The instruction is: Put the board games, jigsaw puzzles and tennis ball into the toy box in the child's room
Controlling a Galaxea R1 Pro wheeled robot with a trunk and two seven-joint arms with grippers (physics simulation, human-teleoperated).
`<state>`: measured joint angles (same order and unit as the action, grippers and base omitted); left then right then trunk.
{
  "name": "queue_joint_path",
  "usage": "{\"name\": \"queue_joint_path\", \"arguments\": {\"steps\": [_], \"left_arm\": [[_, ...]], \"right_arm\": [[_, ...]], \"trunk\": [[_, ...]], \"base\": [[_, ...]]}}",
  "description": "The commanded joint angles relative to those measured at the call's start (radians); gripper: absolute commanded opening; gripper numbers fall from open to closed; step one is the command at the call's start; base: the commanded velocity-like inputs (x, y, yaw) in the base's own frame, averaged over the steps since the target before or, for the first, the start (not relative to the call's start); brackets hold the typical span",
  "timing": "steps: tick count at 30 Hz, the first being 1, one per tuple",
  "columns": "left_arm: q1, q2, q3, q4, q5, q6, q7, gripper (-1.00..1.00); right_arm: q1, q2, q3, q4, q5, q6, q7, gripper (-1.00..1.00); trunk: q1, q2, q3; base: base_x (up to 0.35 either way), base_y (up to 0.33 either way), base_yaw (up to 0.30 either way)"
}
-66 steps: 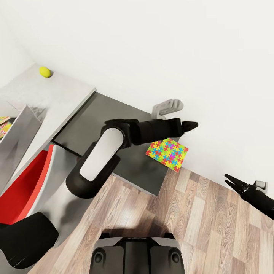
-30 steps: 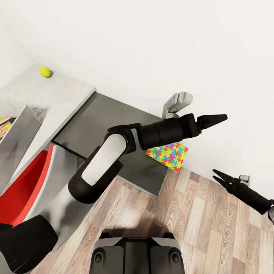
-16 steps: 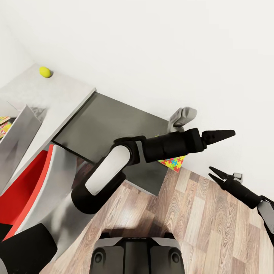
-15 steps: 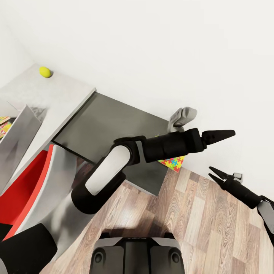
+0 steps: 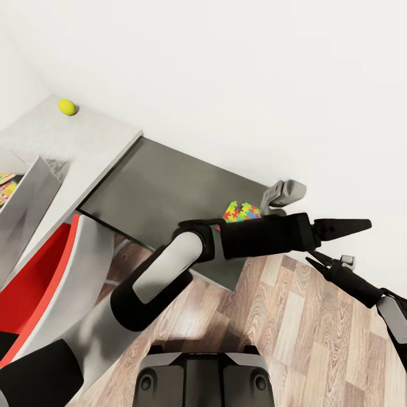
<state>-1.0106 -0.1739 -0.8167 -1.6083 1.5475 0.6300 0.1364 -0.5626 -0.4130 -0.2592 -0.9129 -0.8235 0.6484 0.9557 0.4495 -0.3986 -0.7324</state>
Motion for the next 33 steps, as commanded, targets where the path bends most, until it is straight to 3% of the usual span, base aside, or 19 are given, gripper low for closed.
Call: {"name": "queue_joint_path", "arguments": {"steps": [1,12,33], "left_arm": [[-0.001,0.0,0.0,-0.001,0.01,0.002,0.009,1.0],[0.011,0.002,-0.017,-0.001,0.011,0.002,-0.016,1.0],[0.018,0.006,-0.015,-0.001,0.011,0.001,-0.019,1.0]], "right_arm": [[0.0,0.0,0.0,0.0,-0.005,0.006,0.001,1.0],[-0.002,0.007,0.004,0.0,-0.003,0.006,-0.002,1.0],[-0.02,0.013,0.01,-0.001,-0.003,0.007,-0.006,1.0]], "trunk": [[0.001,-0.002,-0.001],[0.001,-0.002,-0.001],[0.001,-0.002,-0.001]], "base": [[0.0,0.0,0.0],[0.0,0.0,0.013],[0.0,0.0,0.126]]}}
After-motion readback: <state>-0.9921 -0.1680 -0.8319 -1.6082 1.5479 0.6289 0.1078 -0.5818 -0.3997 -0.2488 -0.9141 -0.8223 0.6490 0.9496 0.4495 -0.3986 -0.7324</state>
